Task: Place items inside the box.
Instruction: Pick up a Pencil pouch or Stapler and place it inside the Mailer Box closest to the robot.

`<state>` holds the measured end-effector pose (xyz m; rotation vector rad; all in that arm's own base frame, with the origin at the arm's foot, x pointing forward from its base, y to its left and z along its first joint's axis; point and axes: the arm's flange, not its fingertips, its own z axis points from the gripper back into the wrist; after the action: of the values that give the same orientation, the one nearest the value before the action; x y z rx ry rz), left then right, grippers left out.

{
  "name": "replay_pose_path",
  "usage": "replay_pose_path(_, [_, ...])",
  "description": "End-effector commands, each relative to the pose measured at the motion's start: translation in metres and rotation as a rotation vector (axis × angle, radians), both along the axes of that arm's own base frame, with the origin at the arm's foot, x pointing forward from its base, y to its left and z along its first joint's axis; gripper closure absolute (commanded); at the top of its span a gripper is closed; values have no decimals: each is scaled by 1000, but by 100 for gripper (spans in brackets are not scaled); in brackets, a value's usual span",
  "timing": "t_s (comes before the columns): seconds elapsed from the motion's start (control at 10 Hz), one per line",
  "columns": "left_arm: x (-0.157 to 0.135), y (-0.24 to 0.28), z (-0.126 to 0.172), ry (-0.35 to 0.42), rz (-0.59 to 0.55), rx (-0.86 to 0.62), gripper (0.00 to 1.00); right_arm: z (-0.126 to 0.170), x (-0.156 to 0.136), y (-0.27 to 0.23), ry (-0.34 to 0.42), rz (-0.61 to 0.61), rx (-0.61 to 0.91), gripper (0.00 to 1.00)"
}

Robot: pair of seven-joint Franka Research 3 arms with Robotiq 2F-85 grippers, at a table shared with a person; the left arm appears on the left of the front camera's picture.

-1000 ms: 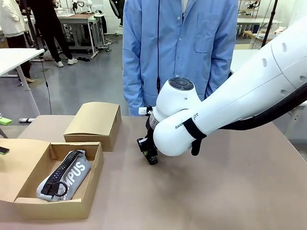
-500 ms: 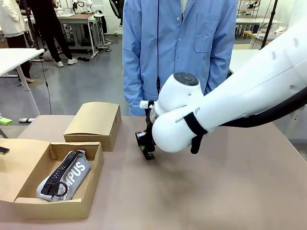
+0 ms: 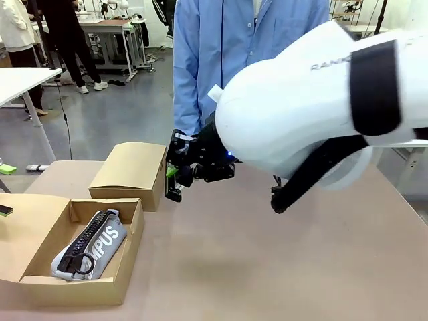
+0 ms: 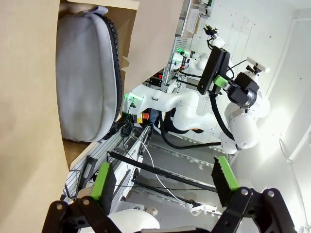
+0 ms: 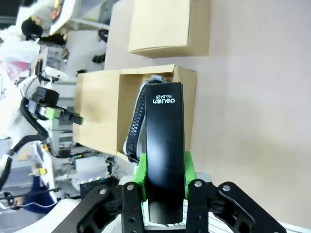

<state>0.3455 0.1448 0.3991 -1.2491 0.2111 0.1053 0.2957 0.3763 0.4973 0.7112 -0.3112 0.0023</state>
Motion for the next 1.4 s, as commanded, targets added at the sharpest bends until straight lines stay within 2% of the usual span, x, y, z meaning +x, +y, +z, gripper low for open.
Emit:
replay_pose_path(0.0, [-5,1,1,-13,-19,-1,0,-25,30,12,-19,-16,-81,100])
replay_pose_path(0.1, [-5,1,1,-13,-19,-1,0,-25,30,12,-19,-16,-81,100])
replay_pose_path(0.2, [-5,1,1,-13,-19,-1,0,-11,7,1,2,2,-27,68])
replay_pose_path(0.3, [-5,1,1,-13,-19,-1,0,-18,4,25,-13,2,-103,68])
replay_pose_path(0.4, [-5,1,1,-13,-19,-1,0,-22,-15,55,7,43,-141,68])
replay_pose_path(0.6, [-5,1,1,-13,-19,-1,0,-29,-49,99,44,13,-96,68])
replay_pose_path(0.8, [-5,1,1,-13,-19,-1,0,-39,-70,147,119,-136,-116,68])
replay_pose_path(0.9, [-5,1,1,-13,-19,-1,0,-52,-73,173,111,-242,-161,68])
replay_pose_path(1.0, [-5,1,1,-13,-19,-1,0,-65,-69,196,51,-361,-193,68])
replay_pose_path(1.2, [-5,1,1,-13,-19,-1,0,-85,-59,220,9,-242,-181,68])
replay_pose_path(1.3, [-5,1,1,-13,-19,-1,0,-89,-54,222,15,-175,-146,68])
